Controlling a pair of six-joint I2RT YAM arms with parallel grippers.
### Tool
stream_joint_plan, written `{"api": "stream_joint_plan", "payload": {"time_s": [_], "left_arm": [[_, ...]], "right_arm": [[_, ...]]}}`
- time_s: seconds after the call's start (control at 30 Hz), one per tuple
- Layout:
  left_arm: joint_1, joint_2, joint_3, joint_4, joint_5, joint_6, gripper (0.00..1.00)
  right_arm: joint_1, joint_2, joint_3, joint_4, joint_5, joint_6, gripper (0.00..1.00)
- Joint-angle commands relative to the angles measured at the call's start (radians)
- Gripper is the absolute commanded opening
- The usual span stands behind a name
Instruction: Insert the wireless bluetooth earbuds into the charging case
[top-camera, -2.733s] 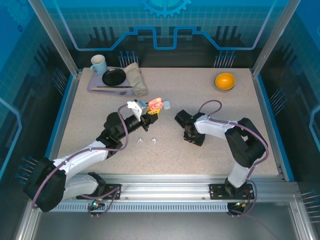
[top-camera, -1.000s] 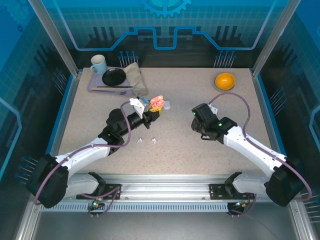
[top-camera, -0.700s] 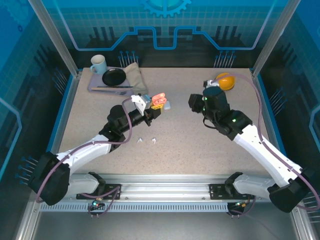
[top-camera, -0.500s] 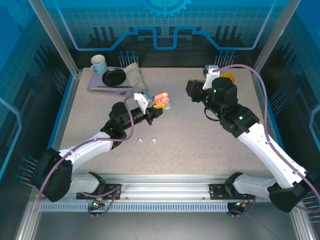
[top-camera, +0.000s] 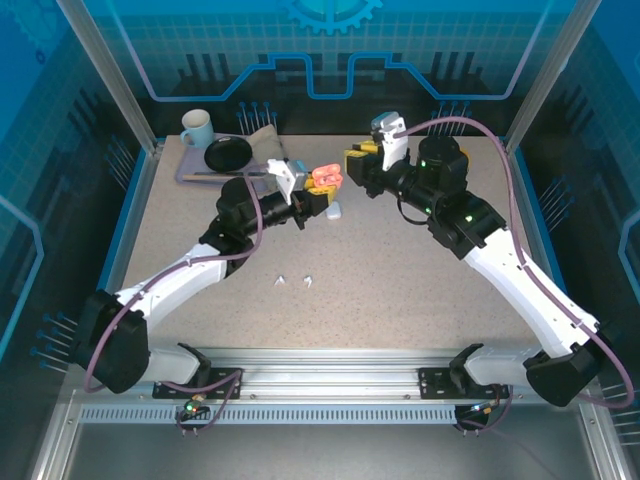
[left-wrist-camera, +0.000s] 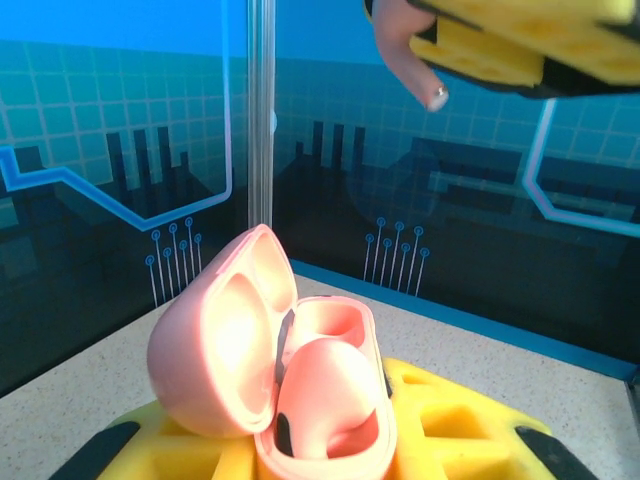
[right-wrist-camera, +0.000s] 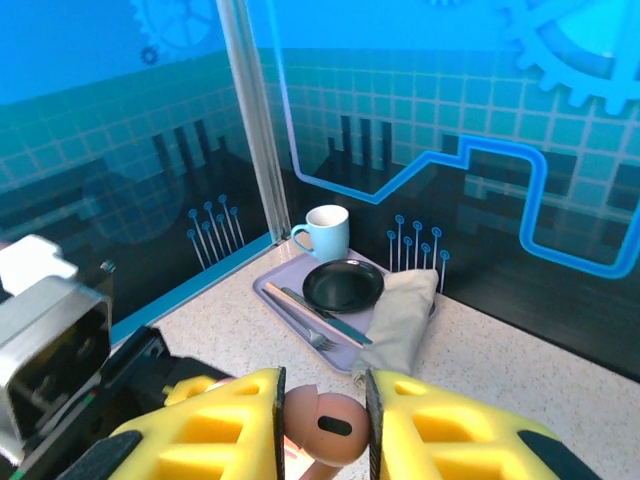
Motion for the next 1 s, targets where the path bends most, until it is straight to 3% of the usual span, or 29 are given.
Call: {"api": "stream_joint_plan", "payload": {"time_s": [0.0, 0.97], "left_arm": [[0.013, 0.014, 0.055, -0.045, 0.073, -0.029, 0.00], [0.013, 0.005, 0.076, -0.036, 0.106, -0.053, 0.00]], "right_arm": [[-0.014, 0.006, 0.054, -0.003, -0.087, -0.080, 0.25], [-0.039, 0.034, -0.039, -0.002, -0.140, -0.058, 0.23]]}}
